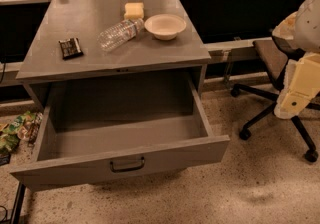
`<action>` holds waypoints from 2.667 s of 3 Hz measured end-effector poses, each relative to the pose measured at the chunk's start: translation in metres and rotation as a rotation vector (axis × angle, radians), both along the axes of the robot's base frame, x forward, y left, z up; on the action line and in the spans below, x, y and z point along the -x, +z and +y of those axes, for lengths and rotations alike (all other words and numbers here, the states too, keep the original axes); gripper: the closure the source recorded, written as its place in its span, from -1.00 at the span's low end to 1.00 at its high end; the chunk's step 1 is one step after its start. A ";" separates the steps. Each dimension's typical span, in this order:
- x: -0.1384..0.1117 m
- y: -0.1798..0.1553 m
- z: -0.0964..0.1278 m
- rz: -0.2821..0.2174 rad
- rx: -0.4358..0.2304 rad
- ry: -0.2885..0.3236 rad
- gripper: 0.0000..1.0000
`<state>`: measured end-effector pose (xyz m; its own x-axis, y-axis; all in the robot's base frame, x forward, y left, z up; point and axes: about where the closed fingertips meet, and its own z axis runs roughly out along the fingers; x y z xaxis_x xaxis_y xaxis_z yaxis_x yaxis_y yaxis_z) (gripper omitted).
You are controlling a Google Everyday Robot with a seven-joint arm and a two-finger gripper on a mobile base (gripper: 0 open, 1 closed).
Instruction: Place rxbar chocolate into top drawer
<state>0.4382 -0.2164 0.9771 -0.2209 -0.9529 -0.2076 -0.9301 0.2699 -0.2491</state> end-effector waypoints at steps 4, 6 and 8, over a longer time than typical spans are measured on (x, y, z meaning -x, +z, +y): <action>-0.088 -0.038 0.142 0.232 -0.571 -0.080 -1.00; -0.103 -0.041 0.156 0.236 -0.577 -0.075 -1.00; -0.201 -0.056 0.195 0.186 -0.568 -0.232 -1.00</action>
Offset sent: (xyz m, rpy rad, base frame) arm 0.0731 0.0620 -0.0035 0.5472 0.1287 -0.1003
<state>0.6395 -0.0215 0.9212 -0.4894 -0.6290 -0.6041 -0.8455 0.5118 0.1520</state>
